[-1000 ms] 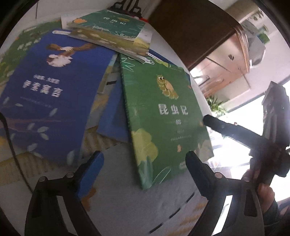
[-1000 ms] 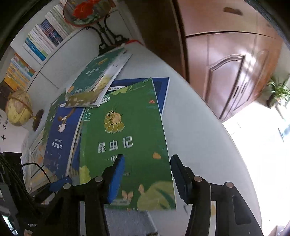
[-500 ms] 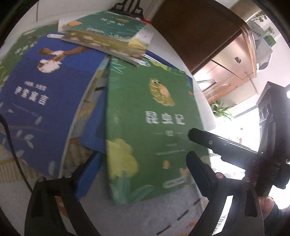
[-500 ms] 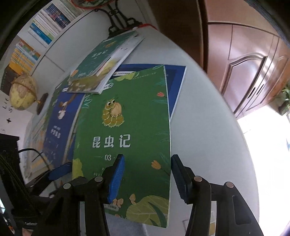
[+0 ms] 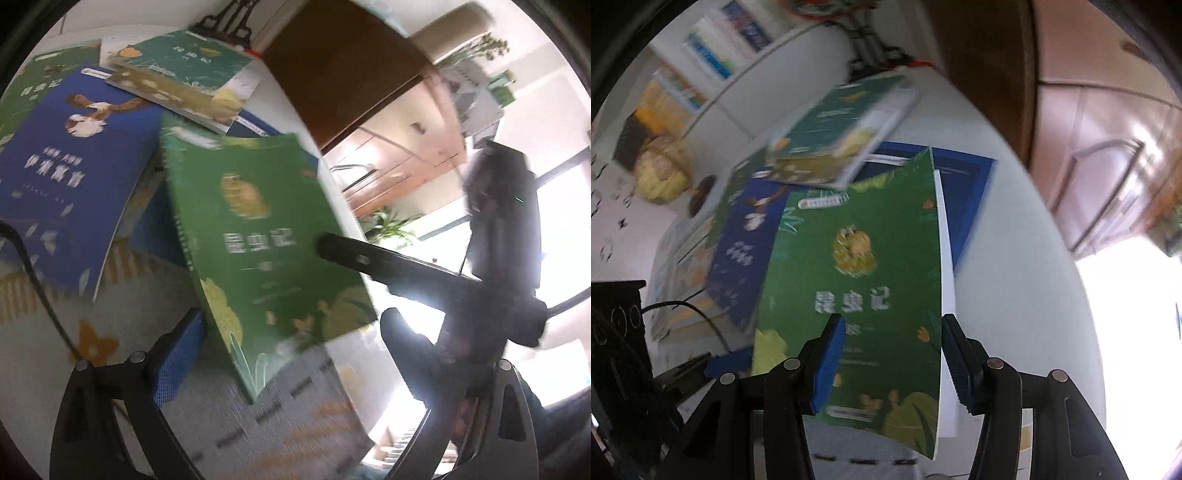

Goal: Organize books

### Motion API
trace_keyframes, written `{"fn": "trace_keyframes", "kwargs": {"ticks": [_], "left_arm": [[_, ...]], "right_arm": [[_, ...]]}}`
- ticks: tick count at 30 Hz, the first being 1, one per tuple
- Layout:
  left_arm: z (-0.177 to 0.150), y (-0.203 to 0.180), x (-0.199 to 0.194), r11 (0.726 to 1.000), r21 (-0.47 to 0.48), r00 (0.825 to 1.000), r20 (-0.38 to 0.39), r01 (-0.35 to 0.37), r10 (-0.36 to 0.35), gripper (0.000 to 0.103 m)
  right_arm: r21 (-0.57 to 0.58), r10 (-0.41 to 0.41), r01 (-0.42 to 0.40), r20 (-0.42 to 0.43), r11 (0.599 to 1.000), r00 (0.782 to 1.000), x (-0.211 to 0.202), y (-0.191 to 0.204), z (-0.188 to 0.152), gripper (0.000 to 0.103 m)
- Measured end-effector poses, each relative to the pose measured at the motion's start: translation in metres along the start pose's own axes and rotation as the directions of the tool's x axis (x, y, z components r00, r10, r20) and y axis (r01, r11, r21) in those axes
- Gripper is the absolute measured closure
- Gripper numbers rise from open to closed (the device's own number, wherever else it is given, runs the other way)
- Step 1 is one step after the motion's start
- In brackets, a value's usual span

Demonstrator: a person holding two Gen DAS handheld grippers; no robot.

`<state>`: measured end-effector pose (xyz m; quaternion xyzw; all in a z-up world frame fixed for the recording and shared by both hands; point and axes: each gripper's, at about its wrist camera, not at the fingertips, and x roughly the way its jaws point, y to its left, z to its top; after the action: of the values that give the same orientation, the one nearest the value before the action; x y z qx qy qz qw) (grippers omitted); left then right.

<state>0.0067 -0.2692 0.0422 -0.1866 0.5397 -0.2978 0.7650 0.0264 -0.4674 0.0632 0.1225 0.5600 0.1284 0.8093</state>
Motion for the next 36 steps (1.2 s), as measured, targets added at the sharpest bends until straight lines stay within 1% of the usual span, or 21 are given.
{"fn": "trace_keyframes", "kwargs": {"ticks": [4, 7, 8, 11, 14, 17, 19, 20, 21, 22, 23, 24, 25, 26, 27, 29, 30, 31, 33, 34, 36], "left_arm": [[-0.008, 0.016, -0.021, 0.998, -0.057, 0.997, 0.056, -0.042, 0.045, 0.01], [-0.004, 0.045, -0.026, 0.988, -0.138, 0.992, 0.095, -0.065, 0.078, 0.01], [-0.003, 0.053, -0.029, 0.986, -0.155, 0.991, 0.106, -0.064, 0.081, 0.01], [0.005, 0.07, -0.027, 0.979, -0.197, 0.989, 0.128, -0.05, 0.077, 0.01], [0.007, 0.08, -0.017, 0.971, -0.227, 0.987, 0.127, -0.068, 0.099, 0.01], [0.004, 0.082, -0.01, 0.969, -0.238, 0.989, 0.117, -0.065, 0.095, 0.01], [0.003, 0.077, -0.014, 0.968, -0.245, 0.988, 0.125, -0.059, 0.092, 0.01], [0.002, 0.074, -0.019, 0.968, -0.247, 0.988, 0.139, -0.037, 0.073, 0.01], [0.003, 0.071, -0.026, 0.967, -0.255, 0.986, 0.164, 0.011, 0.032, 0.01], [0.004, 0.067, -0.035, 0.96, -0.265, 0.98, 0.193, 0.094, -0.043, 0.01], [0.004, 0.065, -0.041, 0.948, -0.273, 0.97, 0.221, 0.165, -0.105, 0.01], [0.004, 0.061, -0.049, 0.933, -0.272, 0.953, 0.253, 0.236, -0.167, 0.01], [0.006, 0.056, -0.053, 0.926, -0.262, 0.942, 0.267, 0.272, -0.201, 0.01], [0.008, 0.052, -0.053, 0.93, -0.248, 0.941, 0.272, 0.272, -0.203, 0.01], [0.01, 0.05, -0.052, 0.937, -0.237, 0.944, 0.269, 0.257, -0.191, 0.01], [0.013, 0.053, -0.036, 0.959, -0.232, 0.966, 0.234, 0.166, -0.111, 0.01], [0.015, 0.059, -0.023, 0.96, -0.252, 0.976, 0.207, 0.123, -0.071, 0.01], [0.017, 0.066, -0.011, 0.955, -0.275, 0.981, 0.183, 0.109, -0.059, 0.01], [0.016, 0.075, 0.002, 0.945, -0.313, 0.985, 0.167, 0.096, -0.045, 0.011], [0.017, 0.076, 0.003, 0.944, -0.314, 0.984, 0.172, 0.099, -0.046, 0.011], [0.017, 0.076, 0.002, 0.94, -0.322, 0.981, 0.186, 0.116, -0.057, 0.012]], "right_arm": [[-0.057, 0.056, -0.058, -0.038, 0.997, 0.998, 0.017, 0.027, 0.0, 0.05], [-0.092, 0.046, -0.05, -0.054, 0.994, 0.998, 0.038, 0.041, 0.002, 0.049], [-0.093, 0.045, -0.051, -0.066, 0.994, 0.997, 0.044, 0.041, 0.003, 0.049], [-0.051, 0.085, -0.09, -0.099, 0.995, 0.992, 0.056, 0.032, 0.004, 0.05], [-0.042, 0.071, -0.075, -0.089, 0.996, 0.994, 0.05, 0.027, 0.003, 0.05], [-0.052, 0.082, -0.087, -0.086, 0.995, 0.993, 0.048, 0.026, 0.0, 0.049], [-0.058, 0.076, -0.081, -0.083, 0.995, 0.994, 0.049, 0.028, 0.0, 0.048], [-0.061, 0.071, -0.076, -0.081, 0.995, 0.994, 0.049, 0.029, 0.0, 0.047], [-0.062, 0.068, -0.073, -0.077, 0.995, 0.995, 0.049, 0.029, -0.001, 0.047], [-0.059, 0.072, -0.077, -0.075, 0.995, 0.995, 0.049, 0.028, -0.001, 0.046], [-0.05, 0.084, -0.088, -0.075, 0.995, 0.994, 0.049, 0.026, 0.0, 0.046], [-0.037, 0.101, -0.104, -0.078, 0.994, 0.992, 0.049, 0.024, 0.0, 0.046], [-0.012, 0.139, -0.14, -0.083, 0.99, 0.987, 0.048, 0.02, 0.001, 0.041], [0.013, 0.179, -0.179, -0.089, 0.984, 0.98, 0.049, 0.015, 0.002, 0.036], [0.063, 0.238, -0.233, -0.091, 0.971, 0.967, 0.049, 0.009, 0.003, 0.034], [0.138, 0.305, -0.292, -0.088, 0.946, 0.948, 0.051, 0.0, 0.004, 0.033], [0.188, 0.348, -0.329, -0.08, 0.925, 0.934, 0.053, -0.006, 0.004, 0.032], [0.216, 0.375, -0.353, -0.072, 0.91, 0.924, 0.053, -0.009, 0.004, 0.03], [0.273, 0.447, -0.416, -0.063, 0.868, 0.892, 0.054, -0.016, 0.002, 0.03], [0.286, 0.455, -0.422, -0.061, 0.861, 0.888, 0.054, -0.017, 0.002, 0.03], [0.28, 0.452, -0.42, -0.061, 0.863, 0.89, 0.051, -0.015, 0.002, 0.03]]}}
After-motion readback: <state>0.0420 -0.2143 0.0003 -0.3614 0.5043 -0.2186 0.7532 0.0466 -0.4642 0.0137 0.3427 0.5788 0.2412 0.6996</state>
